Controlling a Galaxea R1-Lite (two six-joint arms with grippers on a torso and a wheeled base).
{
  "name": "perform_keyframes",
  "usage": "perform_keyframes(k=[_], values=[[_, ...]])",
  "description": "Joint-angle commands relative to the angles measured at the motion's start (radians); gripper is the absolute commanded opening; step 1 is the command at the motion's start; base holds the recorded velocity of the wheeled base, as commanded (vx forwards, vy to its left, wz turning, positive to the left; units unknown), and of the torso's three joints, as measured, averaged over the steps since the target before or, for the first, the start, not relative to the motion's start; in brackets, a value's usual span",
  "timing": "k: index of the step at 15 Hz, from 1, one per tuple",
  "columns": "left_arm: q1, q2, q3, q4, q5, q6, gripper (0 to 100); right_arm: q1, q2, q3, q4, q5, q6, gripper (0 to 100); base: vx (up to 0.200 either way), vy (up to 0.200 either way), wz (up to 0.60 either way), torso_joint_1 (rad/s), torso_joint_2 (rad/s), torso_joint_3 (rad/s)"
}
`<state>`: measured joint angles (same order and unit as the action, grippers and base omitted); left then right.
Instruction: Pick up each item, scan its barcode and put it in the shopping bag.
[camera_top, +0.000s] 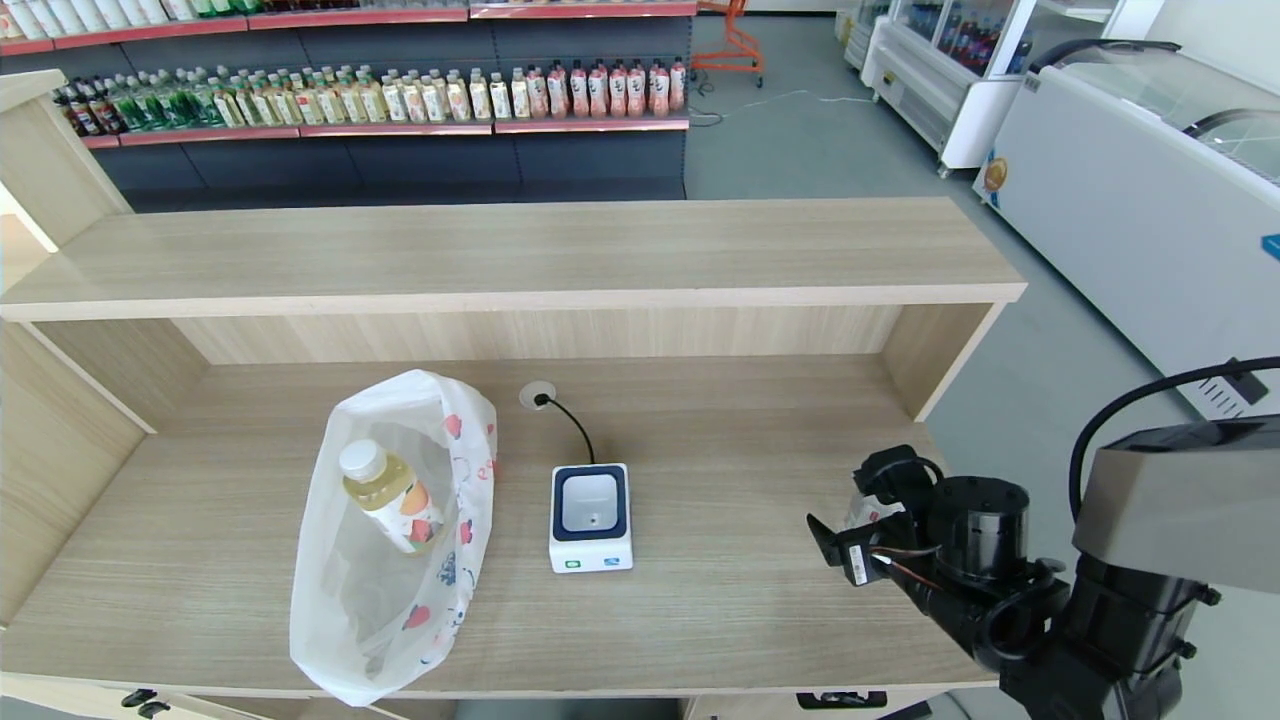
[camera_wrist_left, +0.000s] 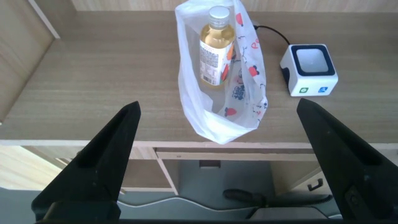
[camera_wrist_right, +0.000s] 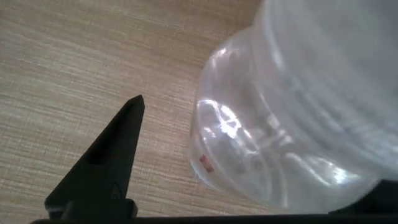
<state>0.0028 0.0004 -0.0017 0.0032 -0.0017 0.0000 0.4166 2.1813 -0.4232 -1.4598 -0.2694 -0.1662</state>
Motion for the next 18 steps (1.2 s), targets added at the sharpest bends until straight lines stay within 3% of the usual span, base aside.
perform_keyframes(k=[1,15,18], values=[[0.0,0.0,0.0,0.0,0.0,0.0,100,0.001,0.034,-0.034,-0.001,0.002,-0.007,0,0.0,0.0,0.0,0.0,0.0,0.0],[0.0,0.0,0.0,0.0,0.0,-0.002,100,-0.005,-0.089,-0.077,-0.001,0.076,0.054,0,0.0,0.0,0.0,0.0,0.0,0.0],[0.0,0.0,0.0,0.0,0.0,0.0,100,-0.045,-0.21,-0.049,-0.001,0.289,0.178,0,0.0,0.0,0.0,0.0,0.0,0.0]])
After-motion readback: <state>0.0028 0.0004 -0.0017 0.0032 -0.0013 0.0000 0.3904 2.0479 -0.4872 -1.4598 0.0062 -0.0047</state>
